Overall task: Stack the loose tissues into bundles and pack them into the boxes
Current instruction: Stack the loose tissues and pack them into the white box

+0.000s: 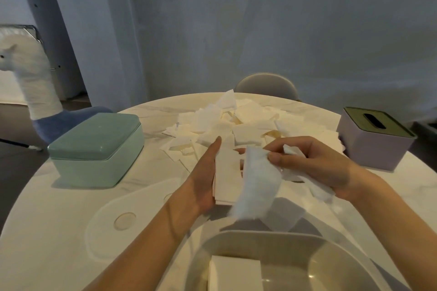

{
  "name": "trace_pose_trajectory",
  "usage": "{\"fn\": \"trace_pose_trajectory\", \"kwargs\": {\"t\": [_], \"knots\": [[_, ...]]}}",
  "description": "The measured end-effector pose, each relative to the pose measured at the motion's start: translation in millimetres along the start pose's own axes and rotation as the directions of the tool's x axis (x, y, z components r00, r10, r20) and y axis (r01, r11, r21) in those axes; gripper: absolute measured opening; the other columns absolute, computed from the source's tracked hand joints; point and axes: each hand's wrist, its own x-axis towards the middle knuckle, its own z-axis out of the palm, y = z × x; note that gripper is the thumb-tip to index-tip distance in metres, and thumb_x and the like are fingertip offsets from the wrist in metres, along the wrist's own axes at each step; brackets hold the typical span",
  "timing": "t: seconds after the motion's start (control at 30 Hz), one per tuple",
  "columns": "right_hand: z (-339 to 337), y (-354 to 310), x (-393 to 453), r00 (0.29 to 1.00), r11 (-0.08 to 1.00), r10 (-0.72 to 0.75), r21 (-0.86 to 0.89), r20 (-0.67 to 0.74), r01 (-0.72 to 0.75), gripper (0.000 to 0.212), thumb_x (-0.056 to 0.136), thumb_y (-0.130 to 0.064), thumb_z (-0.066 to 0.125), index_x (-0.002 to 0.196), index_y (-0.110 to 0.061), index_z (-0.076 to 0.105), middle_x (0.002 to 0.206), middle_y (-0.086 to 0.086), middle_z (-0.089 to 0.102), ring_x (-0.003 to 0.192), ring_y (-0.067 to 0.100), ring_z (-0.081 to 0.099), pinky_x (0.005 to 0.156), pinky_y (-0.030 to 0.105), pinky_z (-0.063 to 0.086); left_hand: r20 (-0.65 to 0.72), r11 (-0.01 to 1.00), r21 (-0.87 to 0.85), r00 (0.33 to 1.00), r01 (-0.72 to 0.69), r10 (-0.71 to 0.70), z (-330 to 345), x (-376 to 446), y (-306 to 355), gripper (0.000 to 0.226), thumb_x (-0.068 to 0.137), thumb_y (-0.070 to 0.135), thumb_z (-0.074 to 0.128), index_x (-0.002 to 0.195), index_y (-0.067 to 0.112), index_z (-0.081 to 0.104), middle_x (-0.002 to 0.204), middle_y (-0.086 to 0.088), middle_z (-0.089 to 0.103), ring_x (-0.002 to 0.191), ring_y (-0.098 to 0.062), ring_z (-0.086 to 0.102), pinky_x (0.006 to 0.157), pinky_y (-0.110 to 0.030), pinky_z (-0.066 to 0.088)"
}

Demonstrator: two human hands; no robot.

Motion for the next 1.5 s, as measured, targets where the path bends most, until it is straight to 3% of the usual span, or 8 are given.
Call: {"fn": "trace_pose_trajectory", "kwargs": {"t": [0.33, 0.53, 0.7, 0.8, 0.97, 1.13, 1.3, 1.5], "knots": [[21, 24, 12, 0.943, 0.893, 0.016, -0.42, -0.333, -0.163, 0.027, 0.086, -0.063, 0.064, 0.104, -0.045, 0.073, 0.099, -0.034, 0.067, 0.091, -0.014, 0.059, 0.074, 0.008, 0.039, 0.093, 1.0, -0.013, 0.995, 0.019, -0.018, 14, 0, -18, 0.053, 0.1, 0.059, 0.052, 0.14, 0.026, 0.062, 0.129, -0.015, 0.068, 0.11, -0.034, 0.068, 0.096, -0.05, 0.054], [13, 3, 9, 0.929, 0.943, 0.303, 0.205, -0.213, -0.261, 0.016, 0.099, -0.044, 0.057, 0.104, -0.035, 0.069, 0.09, -0.015, 0.074, 0.075, 0.005, 0.072, 0.058, 0.016, 0.054, -0.036, 0.998, -0.055, 0.999, -0.013, 0.011, 17, -4, -20, 0.037, 0.107, 0.037, 0.049, 0.125, 0.013, 0.069, 0.106, -0.016, 0.072, 0.09, -0.029, 0.069, 0.082, -0.041, 0.055], [24, 3, 10, 0.962, 0.926, 0.245, 0.324, -0.121, -0.195, 0.013, 0.098, -0.026, 0.063, 0.108, -0.026, 0.07, 0.098, -0.008, 0.076, 0.09, 0.012, 0.074, 0.072, 0.023, 0.059, -0.064, 0.998, -0.062, 0.998, -0.015, 0.011, 20, 0, -26, 0.045, 0.102, 0.039, 0.059, 0.139, 0.014, 0.061, 0.116, -0.016, 0.073, 0.108, -0.033, 0.07, 0.086, -0.044, 0.059], [27, 16, 10, 0.964, 0.981, 0.165, 0.131, -0.208, -0.14, 0.02, 0.092, -0.038, 0.07, 0.108, -0.027, 0.074, 0.097, -0.004, 0.074, 0.08, 0.018, 0.07, 0.07, 0.031, 0.054, 0.009, 0.998, -0.031, 0.998, -0.054, 0.054, 22, -1, -30, 0.034, 0.102, 0.04, 0.049, 0.114, 0.012, 0.063, 0.084, -0.011, 0.077, 0.074, -0.024, 0.076, 0.066, -0.039, 0.063], [25, 27, 15, 0.917, 0.964, -0.063, -0.261, -0.395, -0.047, 0.018, 0.085, -0.045, 0.074, 0.101, -0.036, 0.073, 0.087, -0.028, 0.07, 0.087, -0.004, 0.067, 0.061, 0.012, 0.054, 0.032, 0.998, -0.006, 0.997, -0.067, 0.068, 26, -6, -26, 0.051, 0.102, 0.062, 0.035, 0.125, 0.024, 0.06, 0.093, -0.007, 0.078, 0.082, -0.021, 0.077, 0.071, -0.036, 0.064], [18, 27, 17, 0.865, 0.917, -0.236, -0.395, -0.443, 0.048, 0.017, 0.091, -0.042, 0.067, 0.105, -0.034, 0.073, 0.099, -0.025, 0.071, 0.096, -0.004, 0.064, 0.078, 0.006, 0.049, 0.113, 0.999, 0.013, 0.993, 0.034, -0.036, 19, -10, -19, 0.064, 0.1, 0.072, 0.031, 0.132, 0.021, 0.056, 0.106, -0.01, 0.073, 0.095, -0.025, 0.069, 0.082, -0.041, 0.058], [7, 6, 8, 0.982, 0.983, -0.023, 0.177, -0.186, 0.057, 0.028, 0.079, -0.037, 0.07, 0.102, -0.022, 0.077, 0.101, -0.005, 0.076, 0.092, 0.011, 0.071, 0.074, 0.02, 0.055, 0.163, 0.996, -0.031, 0.984, 0.082, -0.076, 6, 1, -19, 0.064, 0.103, 0.068, 0.028, 0.137, 0.02, 0.055, 0.117, -0.012, 0.065, 0.099, -0.026, 0.068, 0.077, -0.034, 0.061], [17, 27, 15, 0.963, 0.898, -0.154, -0.437, -0.223, 0.043, 0.029, 0.08, -0.051, 0.071, 0.1, -0.03, 0.077, 0.091, -0.019, 0.075, 0.082, 0.004, 0.071, 0.071, 0.017, 0.056, 0.188, 0.991, 0.054, 0.973, 0.126, -0.134, 12, -7, -13, 0.065, 0.095, 0.076, 0.043, 0.131, 0.023, 0.056, 0.107, -0.011, 0.07, 0.093, -0.024, 0.07, 0.081, -0.038, 0.059]]}}
